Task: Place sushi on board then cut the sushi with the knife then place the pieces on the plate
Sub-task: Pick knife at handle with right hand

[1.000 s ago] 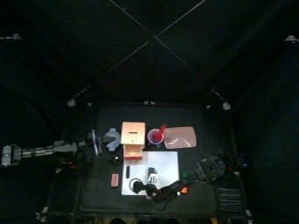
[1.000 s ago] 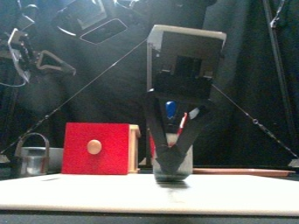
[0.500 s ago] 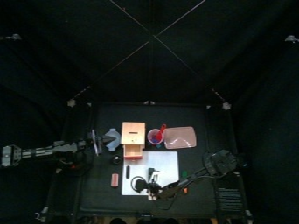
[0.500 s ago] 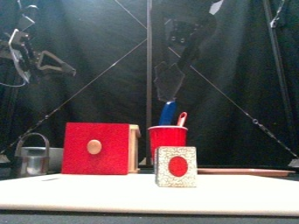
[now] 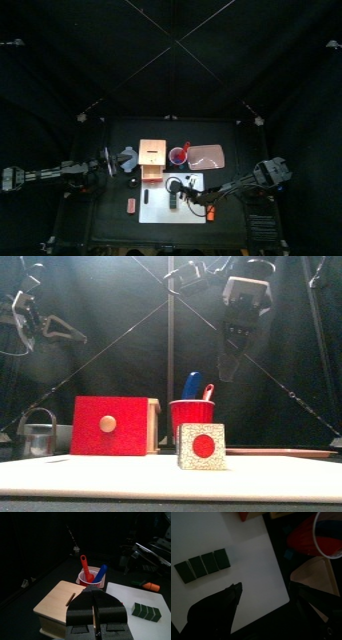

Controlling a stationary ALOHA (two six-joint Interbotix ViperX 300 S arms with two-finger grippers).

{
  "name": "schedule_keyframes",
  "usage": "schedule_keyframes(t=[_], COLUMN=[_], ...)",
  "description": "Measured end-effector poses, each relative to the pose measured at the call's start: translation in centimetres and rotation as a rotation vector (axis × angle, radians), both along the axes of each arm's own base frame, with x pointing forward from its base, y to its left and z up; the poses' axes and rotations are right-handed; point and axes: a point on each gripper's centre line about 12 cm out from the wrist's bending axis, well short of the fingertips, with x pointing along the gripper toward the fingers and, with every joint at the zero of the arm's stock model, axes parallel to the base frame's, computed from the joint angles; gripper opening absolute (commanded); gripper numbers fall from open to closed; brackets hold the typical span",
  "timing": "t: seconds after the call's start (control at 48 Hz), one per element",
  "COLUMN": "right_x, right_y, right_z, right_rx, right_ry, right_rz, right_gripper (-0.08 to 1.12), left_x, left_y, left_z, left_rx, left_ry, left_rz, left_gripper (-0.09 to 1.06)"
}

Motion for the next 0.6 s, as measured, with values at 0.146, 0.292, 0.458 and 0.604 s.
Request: schedule_keyframes(t=[0.146,0.292,0.458,0.604], right_x=[-1.3,-2.9,-5.5,-7.8], right_y=[-2.3,-3.7,-5.6,-7.4], right_z=[0.6,1.7,3.7,5.3], right_rx=[0.111,0.182,0.250,0.285], right_ry=[-0.140,-0.299,-0.466,-0.540], right_rz=[0.005,0.051,0.025,-0.061], right_gripper=[1.03,1.03,1.03,1.03], left_x=[-0.1,-0.3,-0.3,-0.3], left_y=[0.3,0.7,1.1,1.3], left_z=[0.0,0.0,0.4,0.8], left_rx=[-0.001,0.000,-0.004,-0.013], left_ry=[-0.001,0.000,-0.011,-0.026], left_rz=[0.015,0.040,0.062,0.073], left_gripper=[0.07,0.07,0.07,0.07])
